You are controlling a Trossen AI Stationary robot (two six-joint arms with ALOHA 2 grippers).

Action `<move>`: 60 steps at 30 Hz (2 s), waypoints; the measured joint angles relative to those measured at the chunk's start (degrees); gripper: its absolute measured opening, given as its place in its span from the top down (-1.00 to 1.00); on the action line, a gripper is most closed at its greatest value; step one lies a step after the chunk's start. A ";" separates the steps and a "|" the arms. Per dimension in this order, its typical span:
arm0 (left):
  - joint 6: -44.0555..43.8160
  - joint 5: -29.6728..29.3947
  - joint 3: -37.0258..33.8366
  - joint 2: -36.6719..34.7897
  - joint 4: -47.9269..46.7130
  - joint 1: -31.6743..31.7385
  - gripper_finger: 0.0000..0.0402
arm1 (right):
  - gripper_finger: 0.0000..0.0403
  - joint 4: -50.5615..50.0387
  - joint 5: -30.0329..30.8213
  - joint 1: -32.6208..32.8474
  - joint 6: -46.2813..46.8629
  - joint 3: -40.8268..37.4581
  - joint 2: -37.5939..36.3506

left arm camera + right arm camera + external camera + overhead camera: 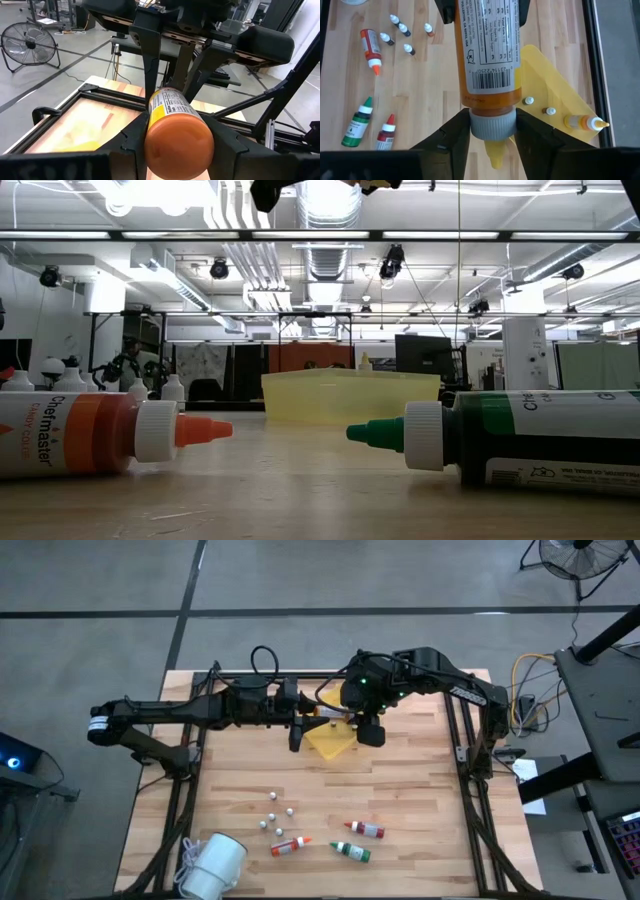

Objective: Pick & Place food coloring
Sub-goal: Put the large yellow food coloring bottle into the yellow bin

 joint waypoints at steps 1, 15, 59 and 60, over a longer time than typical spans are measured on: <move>-0.14 0.00 0.00 0.00 0.12 0.00 0.39 | 0.31 0.02 -0.02 0.00 0.00 0.00 -0.11; -0.50 0.12 0.00 -0.02 0.12 -0.02 0.39 | 0.11 -1.49 0.61 0.00 1.51 3.08 -1.89; -12.38 1.06 7.48 -3.82 7.50 2.14 0.39 | 0.07 17.16 24.15 9.18 -35.03 3.08 -15.30; -12.63 1.09 7.48 -3.84 8.27 2.18 0.39 | 0.08 17.27 24.15 9.36 -34.87 3.08 -15.50</move>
